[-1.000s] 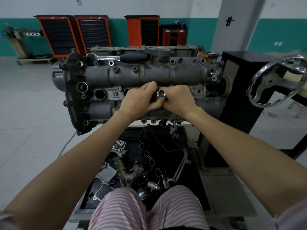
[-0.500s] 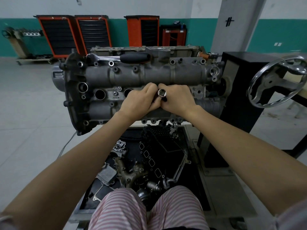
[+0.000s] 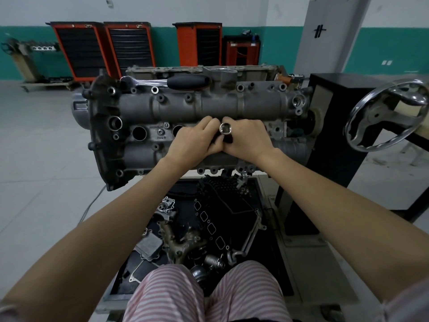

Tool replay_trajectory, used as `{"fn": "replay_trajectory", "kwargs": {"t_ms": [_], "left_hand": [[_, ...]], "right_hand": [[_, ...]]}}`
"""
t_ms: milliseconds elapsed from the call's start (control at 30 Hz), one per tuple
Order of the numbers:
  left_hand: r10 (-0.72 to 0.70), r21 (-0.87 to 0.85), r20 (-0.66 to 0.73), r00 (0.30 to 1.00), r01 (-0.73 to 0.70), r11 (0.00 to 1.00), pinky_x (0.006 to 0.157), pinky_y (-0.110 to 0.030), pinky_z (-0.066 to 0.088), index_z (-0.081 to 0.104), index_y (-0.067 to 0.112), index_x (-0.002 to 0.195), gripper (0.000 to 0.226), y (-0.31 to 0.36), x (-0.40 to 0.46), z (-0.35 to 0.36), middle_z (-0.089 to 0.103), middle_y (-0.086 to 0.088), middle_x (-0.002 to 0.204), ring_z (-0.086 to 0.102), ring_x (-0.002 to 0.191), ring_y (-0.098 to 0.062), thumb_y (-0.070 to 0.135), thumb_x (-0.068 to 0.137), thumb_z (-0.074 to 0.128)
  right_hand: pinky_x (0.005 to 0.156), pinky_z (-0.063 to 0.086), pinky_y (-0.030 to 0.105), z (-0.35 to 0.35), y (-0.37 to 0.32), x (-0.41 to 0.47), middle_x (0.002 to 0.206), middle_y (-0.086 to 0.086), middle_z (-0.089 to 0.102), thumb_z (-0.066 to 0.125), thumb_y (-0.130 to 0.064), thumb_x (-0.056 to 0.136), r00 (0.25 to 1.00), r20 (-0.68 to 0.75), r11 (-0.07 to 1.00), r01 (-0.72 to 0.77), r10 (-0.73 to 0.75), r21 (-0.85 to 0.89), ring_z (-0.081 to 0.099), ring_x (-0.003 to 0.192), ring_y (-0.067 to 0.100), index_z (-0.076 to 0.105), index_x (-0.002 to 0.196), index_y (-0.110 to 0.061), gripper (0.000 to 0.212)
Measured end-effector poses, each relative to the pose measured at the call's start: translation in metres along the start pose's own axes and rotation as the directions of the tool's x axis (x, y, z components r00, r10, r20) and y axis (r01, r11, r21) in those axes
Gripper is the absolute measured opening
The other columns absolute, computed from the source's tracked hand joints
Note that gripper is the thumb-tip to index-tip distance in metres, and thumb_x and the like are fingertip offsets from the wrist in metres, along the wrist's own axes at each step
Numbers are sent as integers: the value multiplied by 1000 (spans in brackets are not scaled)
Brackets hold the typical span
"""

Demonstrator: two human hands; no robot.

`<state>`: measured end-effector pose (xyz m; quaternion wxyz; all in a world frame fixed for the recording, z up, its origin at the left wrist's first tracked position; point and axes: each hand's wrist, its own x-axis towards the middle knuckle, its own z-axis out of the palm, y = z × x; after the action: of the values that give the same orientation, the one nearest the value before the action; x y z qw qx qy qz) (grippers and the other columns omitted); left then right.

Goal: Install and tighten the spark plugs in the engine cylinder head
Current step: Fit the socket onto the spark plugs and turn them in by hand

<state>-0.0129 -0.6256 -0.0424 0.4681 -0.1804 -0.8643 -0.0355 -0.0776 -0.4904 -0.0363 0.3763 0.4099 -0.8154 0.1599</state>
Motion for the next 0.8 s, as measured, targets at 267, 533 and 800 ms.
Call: {"fn": "replay_trajectory", "kwargs": {"t_ms": [267, 533, 800], "left_hand": [[-21, -11, 10, 1000, 21, 1000, 36, -29, 35, 52, -2, 70, 36, -1, 0, 2, 54, -15, 64, 51, 40, -33, 32, 81, 51], [-28, 3, 9, 1000, 28, 1000, 34, -30, 35, 55, -2, 69, 32, -2, 0, 3, 55, -16, 64, 50, 39, -32, 25, 83, 48], [-36, 8, 16, 999, 36, 999, 35, -27, 34, 51, 0, 69, 34, -2, 0, 4, 52, -13, 62, 48, 38, -31, 32, 79, 48]], "right_hand": [[49, 28, 29, 0, 2, 0, 60, 15, 63, 63, -14, 70, 998, 67, 1000, 12, -12, -5, 59, 55, 37, 60, 65, -5, 11], [51, 27, 29, 0, 0, 1, 65, 12, 65, 62, -25, 74, 996, 81, 999, -32, 33, -11, 61, 61, 37, 56, 73, -8, 17], [52, 24, 31, 0, 2, 1, 71, 15, 66, 57, -21, 77, 989, 150, 999, 12, -4, -51, 60, 66, 38, 59, 79, -8, 13]]}}
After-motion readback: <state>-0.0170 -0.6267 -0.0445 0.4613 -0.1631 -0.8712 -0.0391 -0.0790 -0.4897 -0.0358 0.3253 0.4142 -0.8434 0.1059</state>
